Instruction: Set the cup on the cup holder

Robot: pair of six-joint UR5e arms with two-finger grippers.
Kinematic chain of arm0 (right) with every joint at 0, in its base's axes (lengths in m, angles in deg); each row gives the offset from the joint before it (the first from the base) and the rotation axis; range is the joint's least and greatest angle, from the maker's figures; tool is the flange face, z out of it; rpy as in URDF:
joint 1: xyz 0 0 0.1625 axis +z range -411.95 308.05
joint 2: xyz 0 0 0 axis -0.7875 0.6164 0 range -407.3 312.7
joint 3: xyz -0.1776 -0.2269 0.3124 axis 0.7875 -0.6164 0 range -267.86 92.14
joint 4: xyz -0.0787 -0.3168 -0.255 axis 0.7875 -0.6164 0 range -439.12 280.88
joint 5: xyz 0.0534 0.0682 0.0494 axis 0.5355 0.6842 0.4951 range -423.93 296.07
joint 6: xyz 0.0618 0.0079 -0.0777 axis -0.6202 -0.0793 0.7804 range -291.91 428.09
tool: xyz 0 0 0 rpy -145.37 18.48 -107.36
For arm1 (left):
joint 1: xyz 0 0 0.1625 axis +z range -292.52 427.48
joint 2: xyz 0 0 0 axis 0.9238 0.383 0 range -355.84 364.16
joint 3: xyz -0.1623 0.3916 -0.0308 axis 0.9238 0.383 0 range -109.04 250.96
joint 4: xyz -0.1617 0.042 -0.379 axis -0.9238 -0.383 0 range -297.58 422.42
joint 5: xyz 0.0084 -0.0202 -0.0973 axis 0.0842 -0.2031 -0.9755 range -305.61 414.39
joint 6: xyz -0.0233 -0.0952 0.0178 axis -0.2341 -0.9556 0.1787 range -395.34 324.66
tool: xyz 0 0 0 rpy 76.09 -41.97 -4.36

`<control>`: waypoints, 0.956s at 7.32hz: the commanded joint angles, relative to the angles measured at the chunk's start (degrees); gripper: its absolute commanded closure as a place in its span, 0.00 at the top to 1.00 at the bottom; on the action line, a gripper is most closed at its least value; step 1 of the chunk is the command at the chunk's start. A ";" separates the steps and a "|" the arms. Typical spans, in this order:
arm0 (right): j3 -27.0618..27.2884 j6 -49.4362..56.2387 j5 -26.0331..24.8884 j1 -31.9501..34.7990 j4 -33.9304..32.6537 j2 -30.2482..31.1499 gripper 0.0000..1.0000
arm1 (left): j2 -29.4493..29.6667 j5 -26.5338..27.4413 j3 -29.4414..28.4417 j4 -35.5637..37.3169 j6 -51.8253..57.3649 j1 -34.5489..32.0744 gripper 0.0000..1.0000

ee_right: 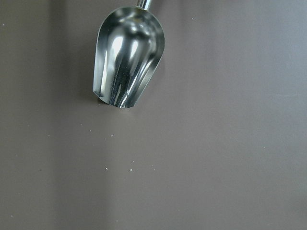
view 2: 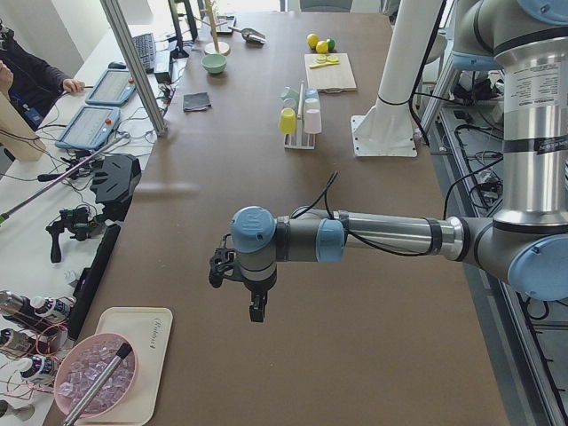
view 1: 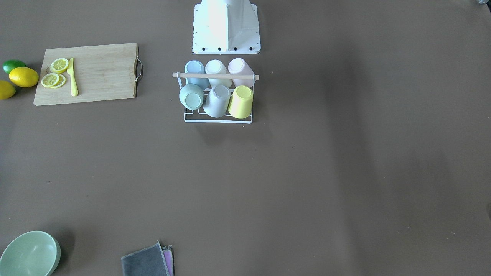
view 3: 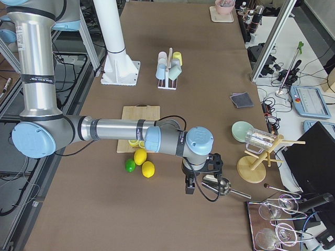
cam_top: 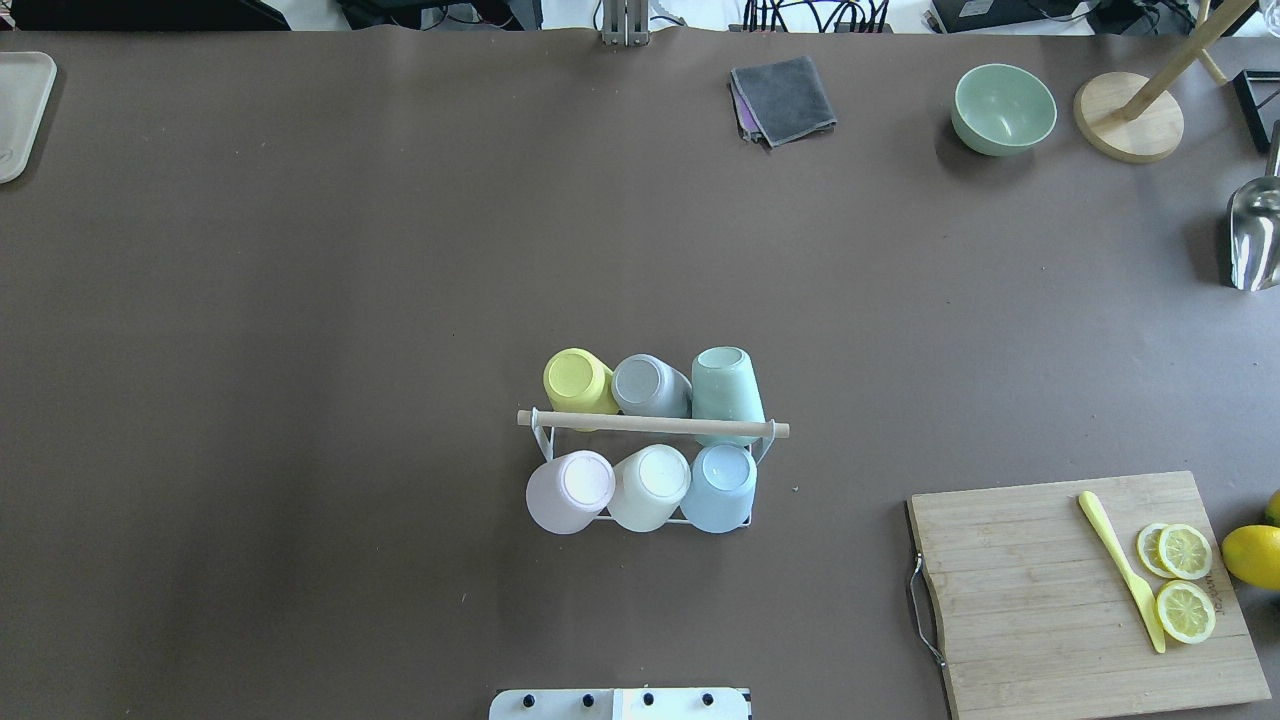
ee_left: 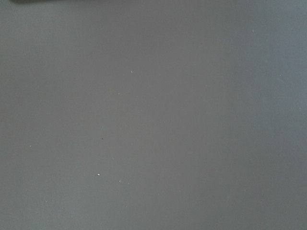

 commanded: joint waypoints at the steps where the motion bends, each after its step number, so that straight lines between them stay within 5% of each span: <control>1: 0.13 0.00 0.06 -0.04 -0.07 0.09 1.00 | -0.15 -0.05 -0.37 -2.53 -0.01 0.00 0.98; 7: 1.10 -0.09 0.41 -0.04 -0.07 0.00 1.00 | -0.06 -0.05 -0.28 -2.62 0.08 0.08 0.98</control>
